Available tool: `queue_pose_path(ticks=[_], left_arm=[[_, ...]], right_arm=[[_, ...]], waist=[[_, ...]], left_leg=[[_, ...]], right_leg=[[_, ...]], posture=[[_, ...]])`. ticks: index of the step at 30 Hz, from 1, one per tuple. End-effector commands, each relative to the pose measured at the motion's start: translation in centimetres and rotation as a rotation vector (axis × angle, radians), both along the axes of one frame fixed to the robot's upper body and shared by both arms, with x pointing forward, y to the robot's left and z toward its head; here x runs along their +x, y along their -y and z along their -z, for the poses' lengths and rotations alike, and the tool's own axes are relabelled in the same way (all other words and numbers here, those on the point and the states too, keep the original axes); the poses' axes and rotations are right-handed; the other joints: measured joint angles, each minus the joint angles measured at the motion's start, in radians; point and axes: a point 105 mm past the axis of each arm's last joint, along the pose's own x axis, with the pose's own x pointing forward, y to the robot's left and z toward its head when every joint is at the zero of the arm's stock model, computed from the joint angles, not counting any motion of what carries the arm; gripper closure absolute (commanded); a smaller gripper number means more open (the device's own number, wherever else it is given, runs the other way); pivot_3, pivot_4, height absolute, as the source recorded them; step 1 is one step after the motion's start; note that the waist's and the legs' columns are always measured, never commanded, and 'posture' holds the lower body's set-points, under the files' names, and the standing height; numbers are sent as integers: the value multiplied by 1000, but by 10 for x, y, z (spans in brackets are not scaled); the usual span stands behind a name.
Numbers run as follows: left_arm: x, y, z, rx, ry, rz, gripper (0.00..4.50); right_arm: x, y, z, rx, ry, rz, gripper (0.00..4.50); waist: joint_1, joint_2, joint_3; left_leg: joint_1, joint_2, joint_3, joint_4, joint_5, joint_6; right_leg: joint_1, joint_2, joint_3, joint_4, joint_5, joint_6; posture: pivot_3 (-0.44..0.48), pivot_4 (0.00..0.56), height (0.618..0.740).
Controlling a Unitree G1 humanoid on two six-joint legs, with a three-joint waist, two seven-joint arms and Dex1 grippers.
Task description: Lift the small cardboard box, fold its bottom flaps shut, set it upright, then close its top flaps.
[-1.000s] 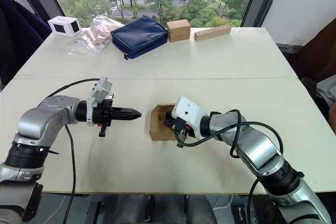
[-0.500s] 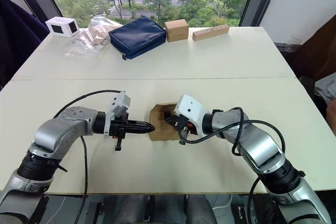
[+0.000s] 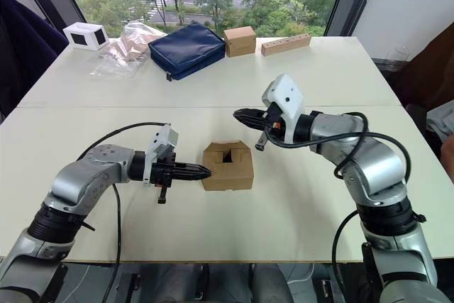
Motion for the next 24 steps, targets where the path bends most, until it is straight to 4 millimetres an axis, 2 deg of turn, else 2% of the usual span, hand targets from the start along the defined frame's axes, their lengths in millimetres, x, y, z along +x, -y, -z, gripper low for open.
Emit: queue_pose_path(ticks=[1,7,11,15,20,24], left_arm=[[1,1,1,7,7,-9,4488],[0,1,3,7,8,-16,4488],[0,1,3,6,9,-20,4488],[0,0,-8,-62,-18,-33,4488],[-1,-7,-19,-67,-10,-12,4488],[8,-8,-33,-106,12,-27,4488]], right_arm=[[8,-11,7,-104,96,-13,4500],[-2,-20,32,-197,18,-105,4500],[-9,-21,37,-203,-1,-127,4500],[-24,-23,41,-189,-36,-167,4500],[-27,-22,44,-194,-47,-157,4500],[-27,-22,47,-200,-47,-150,4500]], waist=[[0,0,0],[1,0,0],[1,0,0],[1,0,0],[-1,0,0],[0,0,0]], left_leg=[[0,0,0,0,0,0],[0,0,0,0,0,0],[0,0,0,0,0,0],[0,0,-1,0,0,0],[0,0,-1,0,0,0],[0,0,0,0,0,0]], right_leg=[[0,0,0,0,0,0],[0,0,0,0,0,0],[0,0,0,0,0,0],[0,0,0,0,0,0],[0,-1,0,0,0,0],[-1,0,0,0,0,0]], posture=[[0,150,740],[0,150,740],[0,150,740],[0,150,740],[0,150,740],[0,150,740]])
